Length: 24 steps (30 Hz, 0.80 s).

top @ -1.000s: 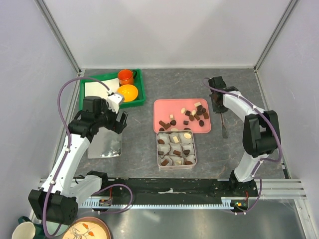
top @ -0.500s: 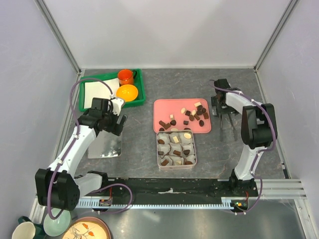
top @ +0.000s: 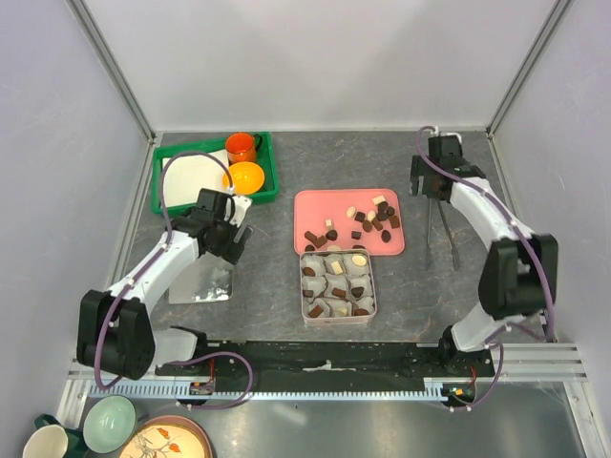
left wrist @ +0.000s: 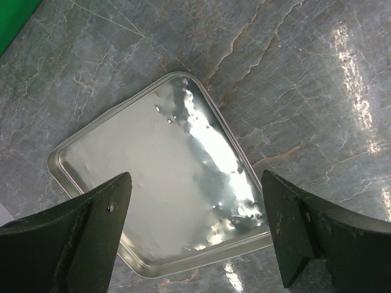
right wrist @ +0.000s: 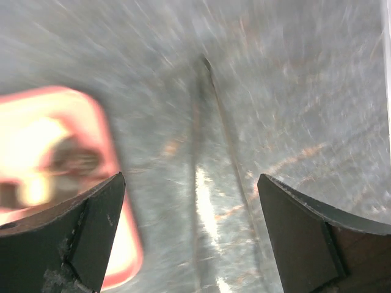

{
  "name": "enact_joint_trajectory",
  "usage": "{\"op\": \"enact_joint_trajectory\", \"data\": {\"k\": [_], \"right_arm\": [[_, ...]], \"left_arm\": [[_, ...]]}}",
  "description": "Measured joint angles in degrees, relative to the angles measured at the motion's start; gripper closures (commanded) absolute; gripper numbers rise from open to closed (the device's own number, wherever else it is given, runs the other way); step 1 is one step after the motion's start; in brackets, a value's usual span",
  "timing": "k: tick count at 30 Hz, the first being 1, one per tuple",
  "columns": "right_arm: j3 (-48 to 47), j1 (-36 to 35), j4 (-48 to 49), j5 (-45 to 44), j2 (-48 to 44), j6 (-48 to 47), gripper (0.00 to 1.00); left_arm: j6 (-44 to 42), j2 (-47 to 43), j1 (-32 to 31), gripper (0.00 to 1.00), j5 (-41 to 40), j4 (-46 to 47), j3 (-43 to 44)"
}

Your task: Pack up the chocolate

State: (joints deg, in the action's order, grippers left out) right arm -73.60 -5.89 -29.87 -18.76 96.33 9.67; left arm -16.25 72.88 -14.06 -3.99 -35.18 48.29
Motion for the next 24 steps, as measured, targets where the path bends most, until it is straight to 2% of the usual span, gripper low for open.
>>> {"op": "enact_joint_trajectory", "data": {"k": [6,12,15,18,19,21,24], "right_arm": [[6.54,-0.72,6.05,9.16,-19.52,3.28,0.11],[10.75,-3.65,8.33,14.29,-27.93,4.57,0.17],[12.57,-4.57,8.04,15.58,-28.22,4.76,0.18],[13.53,-5.31,7.85,16.02,-28.33,4.74,0.18],[13.64,-5.6,7.82,16.06,-28.46,4.72,0.18],[13.68,-5.92,7.82,16.22,-28.89,4.72,0.18],[13.68,-6.16,7.85,16.48,-29.57,4.72,0.18]], "left_arm": [[0.79,3.41,-2.75,0.08,-3.08,1.77,-0.07],[1.31,7.17,-4.72,0.14,-4.94,2.6,-0.07],[1.38,8.63,-5.09,0.21,-4.96,2.95,-0.26],[1.49,10.8,-5.09,0.38,-5.01,3.76,-0.83],[1.62,11.43,-5.09,0.48,-5.01,3.93,-1.09],[2.05,12.24,-5.09,0.54,-4.94,4.07,-1.64],[2.03,13.46,-5.2,0.58,-4.66,4.15,-1.92]]}}
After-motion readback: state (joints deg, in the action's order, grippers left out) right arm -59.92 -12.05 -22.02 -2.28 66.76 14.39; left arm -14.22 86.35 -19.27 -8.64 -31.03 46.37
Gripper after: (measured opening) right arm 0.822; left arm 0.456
